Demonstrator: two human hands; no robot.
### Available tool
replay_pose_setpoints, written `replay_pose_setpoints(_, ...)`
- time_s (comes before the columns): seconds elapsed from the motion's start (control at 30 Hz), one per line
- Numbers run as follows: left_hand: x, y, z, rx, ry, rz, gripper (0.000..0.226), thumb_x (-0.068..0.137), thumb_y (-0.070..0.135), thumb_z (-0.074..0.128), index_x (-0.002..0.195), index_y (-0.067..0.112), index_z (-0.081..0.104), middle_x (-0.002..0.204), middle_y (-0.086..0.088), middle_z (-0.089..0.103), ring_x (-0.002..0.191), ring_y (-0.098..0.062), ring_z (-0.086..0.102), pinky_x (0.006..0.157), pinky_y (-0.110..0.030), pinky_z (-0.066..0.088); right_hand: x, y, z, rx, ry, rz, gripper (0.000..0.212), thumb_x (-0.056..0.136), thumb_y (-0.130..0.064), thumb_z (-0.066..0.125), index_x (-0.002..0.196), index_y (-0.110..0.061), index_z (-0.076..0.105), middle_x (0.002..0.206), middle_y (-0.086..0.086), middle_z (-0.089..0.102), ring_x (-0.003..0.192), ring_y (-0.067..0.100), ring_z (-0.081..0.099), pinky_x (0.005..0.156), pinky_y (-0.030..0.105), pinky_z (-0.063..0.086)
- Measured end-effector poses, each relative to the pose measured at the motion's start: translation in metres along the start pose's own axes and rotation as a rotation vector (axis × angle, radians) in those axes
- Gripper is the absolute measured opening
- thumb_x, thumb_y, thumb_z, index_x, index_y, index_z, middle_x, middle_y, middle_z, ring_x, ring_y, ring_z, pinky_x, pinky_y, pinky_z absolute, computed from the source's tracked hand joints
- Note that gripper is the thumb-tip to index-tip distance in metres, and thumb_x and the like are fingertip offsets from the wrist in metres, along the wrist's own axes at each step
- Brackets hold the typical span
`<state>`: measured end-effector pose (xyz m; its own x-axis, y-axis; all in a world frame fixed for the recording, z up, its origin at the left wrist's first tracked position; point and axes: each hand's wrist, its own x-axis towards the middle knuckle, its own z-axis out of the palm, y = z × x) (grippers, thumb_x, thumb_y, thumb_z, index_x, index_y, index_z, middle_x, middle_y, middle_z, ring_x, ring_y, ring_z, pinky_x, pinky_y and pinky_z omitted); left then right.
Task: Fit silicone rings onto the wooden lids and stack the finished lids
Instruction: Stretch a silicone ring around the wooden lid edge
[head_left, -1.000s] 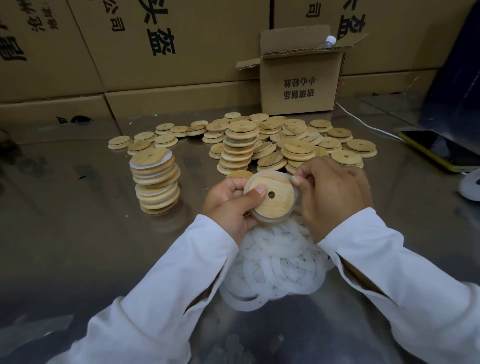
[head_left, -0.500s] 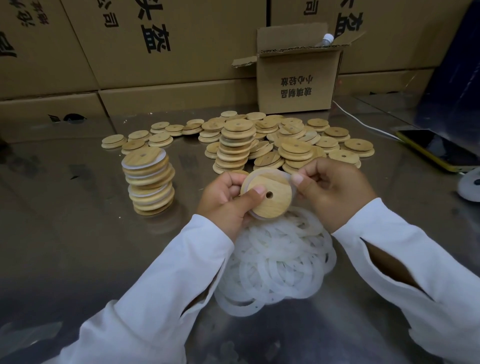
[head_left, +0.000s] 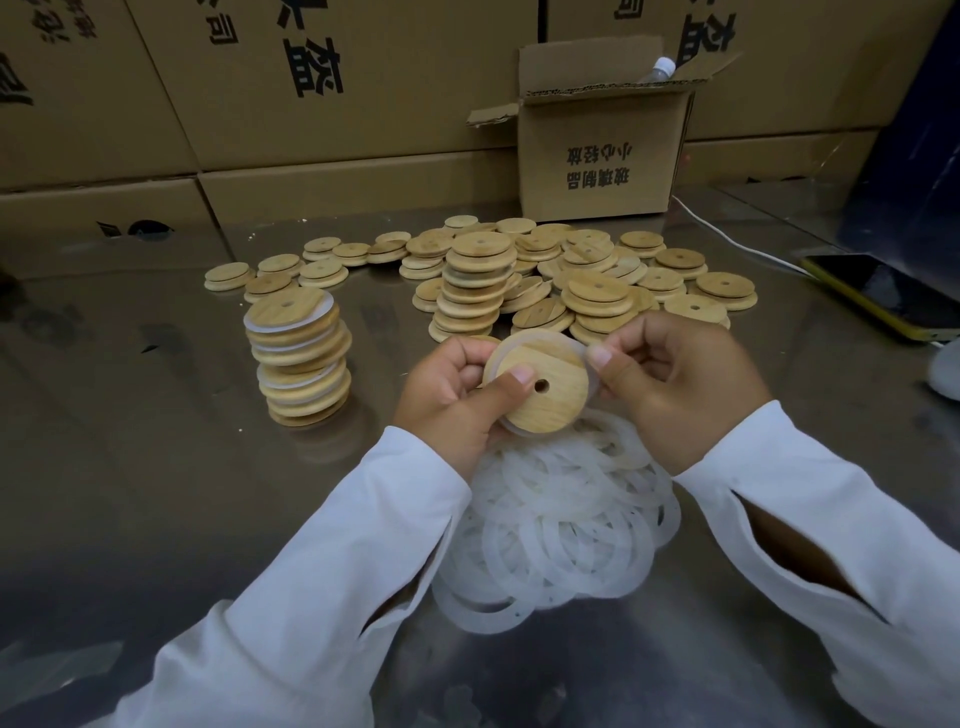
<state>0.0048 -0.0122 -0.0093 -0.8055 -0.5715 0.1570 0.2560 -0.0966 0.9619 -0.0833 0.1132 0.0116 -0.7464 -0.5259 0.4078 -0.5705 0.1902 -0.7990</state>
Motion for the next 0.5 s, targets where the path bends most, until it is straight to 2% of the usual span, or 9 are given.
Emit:
replay_pose_setpoints(0.07, 0.0004, -0.0003, -0.0006, -0.001, -0.007, 0.003, 0.009, 0.081, -0.001, 0.058, 0.084, 0.007, 0.056, 0.074, -0.01, 0.066, 0.069, -0.021, 0.063, 0.067, -0.035, 0.054, 0.0, 0.0005, 0.0003, 0.023, -0.005, 0.017, 0.02, 0.084, -0.017, 0.061, 0.066, -0.025, 0.057, 0.067, 0.0, 0.063, 0.069, 0.021, 0.062, 0.068, 0.03, 0.051)
replay_pose_setpoints(0.23, -0.0001, -0.0003, -0.0013, -0.011, -0.035, 0.003, 0.007, 0.079, 0.0, 0.059, 0.083, 0.006, 0.057, 0.069, -0.007, 0.068, 0.065, -0.017, 0.065, 0.061, -0.03, 0.055, 0.0003, 0.0009, 0.0, 0.148, -0.064, 0.113, 0.017, 0.087, -0.014, 0.058, 0.07, -0.018, 0.06, 0.051, -0.005, 0.058, 0.044, 0.001, 0.054, 0.05, 0.014, 0.046)
replay_pose_setpoints(0.33, -0.0001, 0.0009, -0.0008, -0.052, -0.051, -0.032, 0.005, 0.079, 0.0, 0.058, 0.082, 0.004, 0.057, 0.065, -0.005, 0.068, 0.059, -0.014, 0.065, 0.054, -0.026, 0.056, 0.0012, 0.0034, -0.0021, 0.16, -0.132, 0.178, 0.018, 0.089, -0.016, 0.056, 0.071, -0.017, 0.061, 0.04, -0.004, 0.054, 0.04, 0.003, 0.05, 0.057, 0.027, 0.051)
replay_pose_setpoints(0.5, -0.0003, 0.0006, -0.0021, -0.046, -0.05, -0.035, 0.005, 0.08, 0.0, 0.058, 0.082, 0.005, 0.057, 0.063, -0.004, 0.068, 0.058, -0.013, 0.065, 0.053, -0.025, 0.055, 0.002, 0.0039, -0.0042, 0.181, -0.16, 0.198, 0.019, 0.087, -0.019, 0.057, 0.069, -0.022, 0.062, 0.035, -0.003, 0.052, 0.034, 0.003, 0.045, 0.051, 0.021, 0.046)
